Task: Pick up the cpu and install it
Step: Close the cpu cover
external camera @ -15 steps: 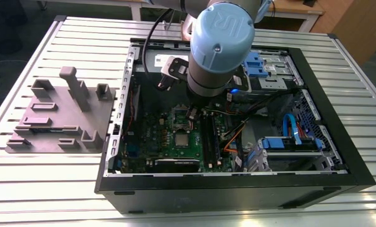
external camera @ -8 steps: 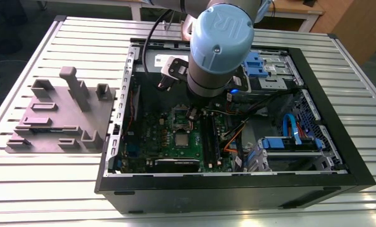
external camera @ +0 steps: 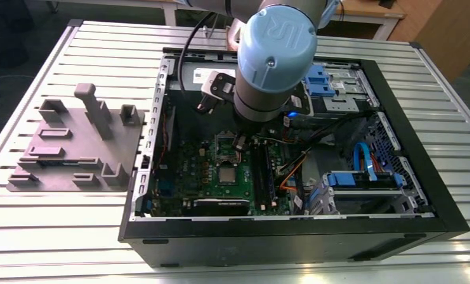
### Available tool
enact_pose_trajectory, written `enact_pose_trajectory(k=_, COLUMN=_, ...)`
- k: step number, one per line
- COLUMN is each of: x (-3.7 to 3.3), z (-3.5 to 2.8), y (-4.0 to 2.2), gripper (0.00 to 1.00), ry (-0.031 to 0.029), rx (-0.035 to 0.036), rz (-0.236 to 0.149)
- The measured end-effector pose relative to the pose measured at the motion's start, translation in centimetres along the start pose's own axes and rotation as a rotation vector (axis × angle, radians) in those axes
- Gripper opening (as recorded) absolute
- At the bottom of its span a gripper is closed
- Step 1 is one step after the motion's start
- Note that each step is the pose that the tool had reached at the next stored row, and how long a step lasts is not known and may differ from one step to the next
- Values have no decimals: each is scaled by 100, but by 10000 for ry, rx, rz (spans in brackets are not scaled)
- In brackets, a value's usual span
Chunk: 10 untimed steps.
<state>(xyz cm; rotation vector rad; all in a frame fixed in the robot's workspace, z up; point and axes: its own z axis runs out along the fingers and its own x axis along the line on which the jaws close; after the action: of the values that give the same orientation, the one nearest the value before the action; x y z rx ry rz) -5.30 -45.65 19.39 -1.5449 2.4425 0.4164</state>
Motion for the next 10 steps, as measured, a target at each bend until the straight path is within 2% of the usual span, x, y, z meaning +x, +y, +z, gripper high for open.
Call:
enact_pose_trajectory(k=3, x=0, z=-1, y=0, gripper=10, ry=60, rx=-18, rz=45)
enact_pose_trajectory(k=8, x=-3, z=-9, y=1, gripper=10, ry=223, rx=-76, rz=134)
enact_pose_trajectory(k=10, x=-7, z=-19, y=3, gripper=10, ry=265, rx=-93, rz=154)
